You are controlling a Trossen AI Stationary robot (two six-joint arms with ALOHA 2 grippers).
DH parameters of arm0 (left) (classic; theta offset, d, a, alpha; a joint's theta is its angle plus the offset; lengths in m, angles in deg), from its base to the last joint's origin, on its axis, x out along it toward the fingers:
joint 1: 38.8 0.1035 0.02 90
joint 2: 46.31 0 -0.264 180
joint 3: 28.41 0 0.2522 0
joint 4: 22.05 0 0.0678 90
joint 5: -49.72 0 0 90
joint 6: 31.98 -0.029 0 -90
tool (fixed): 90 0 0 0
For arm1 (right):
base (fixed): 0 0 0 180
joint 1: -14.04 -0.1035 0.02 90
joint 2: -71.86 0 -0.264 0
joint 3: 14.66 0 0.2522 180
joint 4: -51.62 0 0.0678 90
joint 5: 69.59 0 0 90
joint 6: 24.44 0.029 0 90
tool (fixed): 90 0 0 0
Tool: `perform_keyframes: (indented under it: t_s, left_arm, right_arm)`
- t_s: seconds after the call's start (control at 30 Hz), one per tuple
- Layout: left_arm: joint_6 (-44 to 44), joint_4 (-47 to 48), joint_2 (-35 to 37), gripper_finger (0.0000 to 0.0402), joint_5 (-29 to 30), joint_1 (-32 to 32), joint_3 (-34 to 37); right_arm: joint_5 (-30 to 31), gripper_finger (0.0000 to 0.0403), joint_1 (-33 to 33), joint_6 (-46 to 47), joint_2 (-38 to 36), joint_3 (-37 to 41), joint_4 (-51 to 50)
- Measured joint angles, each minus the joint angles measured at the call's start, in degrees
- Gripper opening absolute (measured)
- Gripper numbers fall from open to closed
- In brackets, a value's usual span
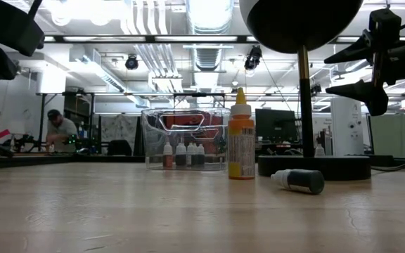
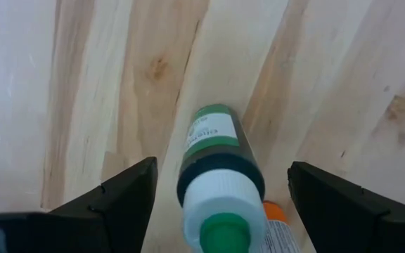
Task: Pick & Place food coloring
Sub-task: Put the large green food coloring bottle into the transparent bin
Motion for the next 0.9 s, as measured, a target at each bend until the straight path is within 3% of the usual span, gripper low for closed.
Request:
perform_keyframes:
  t_s: [0.9]
  left_arm:
    - [-1.39, -0.41, 0.0, 0.0288, 0.07, 0.09, 0.15]
  right_arm:
    - [0.02, 0.0302, 0.0, -0.02, 0.0, 0.02, 0.0]
